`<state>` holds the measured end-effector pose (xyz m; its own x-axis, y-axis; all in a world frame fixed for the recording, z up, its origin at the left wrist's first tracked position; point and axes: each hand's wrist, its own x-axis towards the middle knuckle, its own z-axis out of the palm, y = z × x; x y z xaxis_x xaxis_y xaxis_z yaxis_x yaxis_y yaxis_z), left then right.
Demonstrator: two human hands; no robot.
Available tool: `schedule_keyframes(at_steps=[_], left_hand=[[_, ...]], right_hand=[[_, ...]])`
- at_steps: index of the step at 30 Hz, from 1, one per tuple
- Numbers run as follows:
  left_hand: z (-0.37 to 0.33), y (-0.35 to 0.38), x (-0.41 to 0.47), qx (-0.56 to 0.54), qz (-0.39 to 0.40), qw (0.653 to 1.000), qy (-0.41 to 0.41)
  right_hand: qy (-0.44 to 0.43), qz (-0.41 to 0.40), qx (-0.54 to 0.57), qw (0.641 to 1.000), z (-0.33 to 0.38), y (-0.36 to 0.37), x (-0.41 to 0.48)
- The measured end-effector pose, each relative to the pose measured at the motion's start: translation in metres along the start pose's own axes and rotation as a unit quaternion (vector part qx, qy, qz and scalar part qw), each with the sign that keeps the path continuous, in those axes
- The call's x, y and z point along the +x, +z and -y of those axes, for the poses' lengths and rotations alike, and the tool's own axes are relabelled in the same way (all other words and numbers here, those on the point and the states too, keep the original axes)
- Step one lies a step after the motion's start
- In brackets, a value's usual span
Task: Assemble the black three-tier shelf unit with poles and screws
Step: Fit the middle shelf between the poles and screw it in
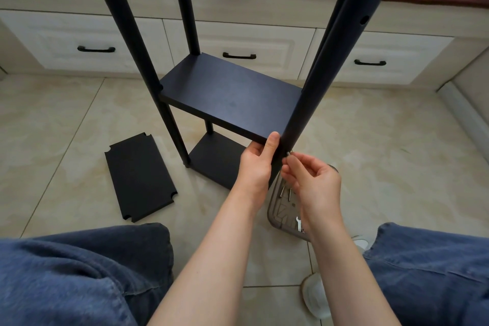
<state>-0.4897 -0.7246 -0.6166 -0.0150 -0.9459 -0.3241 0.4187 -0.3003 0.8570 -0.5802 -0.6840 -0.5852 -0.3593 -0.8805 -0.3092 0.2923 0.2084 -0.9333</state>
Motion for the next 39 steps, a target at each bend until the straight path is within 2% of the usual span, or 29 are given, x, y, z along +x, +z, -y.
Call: schedule_keyframes(at_steps=[12, 19, 25, 28, 39], left_hand=[[-0.001, 0.001, -0.002, -0.048, 0.038, 0.998, 0.006], [-0.004, -0.002, -0.001, -0.02, 0.012, 1.0, -0.005], [-0.002, 0.003, 0.002, 0.066, -0.06, 0.996, 0.026], [-0.001, 0.005, 0.004, 0.069, -0.075, 0.994, 0.032], [0.001, -0.001, 0.003, 0.088, -0.052, 0.992, 0.069]], right_hand=[[-0.067, -0.01, -0.052, 0.996, -0.005, 0.002, -0.001], [0.003, -0.011, 0.107, 0.994, -0.008, 0.006, -0.004], [0.039, 0.001, 0.174, 0.984, -0.008, 0.008, -0.005], [0.025, -0.001, 0.157, 0.987, -0.009, 0.008, -0.005], [-0.064, -0.008, 0.01, 0.998, -0.01, 0.005, -0.005]])
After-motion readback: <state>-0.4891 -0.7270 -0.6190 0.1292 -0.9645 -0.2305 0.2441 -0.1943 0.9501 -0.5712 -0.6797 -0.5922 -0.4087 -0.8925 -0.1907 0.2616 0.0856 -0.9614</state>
